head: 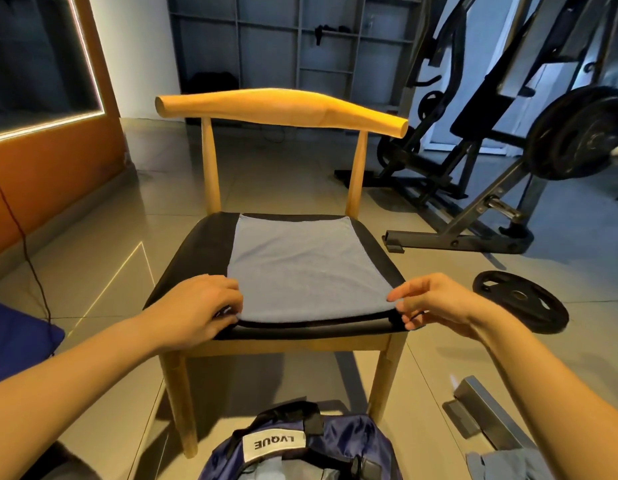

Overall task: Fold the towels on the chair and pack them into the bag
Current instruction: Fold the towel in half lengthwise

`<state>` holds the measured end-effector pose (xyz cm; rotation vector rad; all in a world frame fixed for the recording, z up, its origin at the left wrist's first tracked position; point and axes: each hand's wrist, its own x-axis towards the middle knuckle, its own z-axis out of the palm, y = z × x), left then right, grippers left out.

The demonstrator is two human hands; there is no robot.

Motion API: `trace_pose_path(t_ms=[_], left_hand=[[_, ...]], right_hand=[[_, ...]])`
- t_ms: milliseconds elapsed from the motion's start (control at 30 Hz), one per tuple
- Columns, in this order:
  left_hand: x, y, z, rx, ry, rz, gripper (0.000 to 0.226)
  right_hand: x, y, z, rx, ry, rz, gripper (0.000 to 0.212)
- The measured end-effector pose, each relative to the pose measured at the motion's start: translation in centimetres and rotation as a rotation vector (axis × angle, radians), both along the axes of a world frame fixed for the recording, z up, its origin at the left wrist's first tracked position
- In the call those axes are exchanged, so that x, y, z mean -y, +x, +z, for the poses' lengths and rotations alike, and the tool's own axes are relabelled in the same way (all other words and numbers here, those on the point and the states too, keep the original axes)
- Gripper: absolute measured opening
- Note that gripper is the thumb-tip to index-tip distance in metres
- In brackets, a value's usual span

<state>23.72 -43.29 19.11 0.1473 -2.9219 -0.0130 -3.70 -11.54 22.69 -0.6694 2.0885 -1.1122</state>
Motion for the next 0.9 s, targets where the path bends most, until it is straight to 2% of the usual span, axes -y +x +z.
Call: trace_pose_path(t_ms=[100,233,433,533,633,700,800,900], left_hand=[[-0.3,0.8,0.4,-0.073,0.221,0.083,0.008],[-0.5,1.5,1.5,-0.174,0.521,0.162,0.015],[-2.0,1.8,4.3,-0.379,0.884,0.177,0.022],[-2.6,2.2,6.3,-0.515,0.959,0.158,0.017],[-3.0,1.8,7.3,-0.568,1.065,0.162,0.023],[-3.0,0.5,7.5,-0.585,1.050,0.241,0.021],[-2.3,-2.1,7.4,-0.645,1.060,0.352,0.013],[-0.7,-4.6,6.5,-0.658,1.101,0.420,0.012]], right_hand=[[-0.5,1.1,0.0,-0.152,0.001,0.086,0.025],[-0.9,2.4,0.9,-0.342,-0.012,0.084,0.016],[-2.6,3.4,5.0,-0.344,-0.139,0.181,0.013],[-2.8,3.8,7.3,-0.362,-0.295,0.202,0.025],[-1.9,3.6,8.2,-0.304,-0.420,0.175,0.023],[-0.4,2.9,7.9,-0.245,-0.445,0.126,0.021],[2.5,1.6,6.6,-0.138,-0.439,-0.059,0.013],[5.3,-0.1,4.9,-0.116,-0.376,-0.204,0.014]])
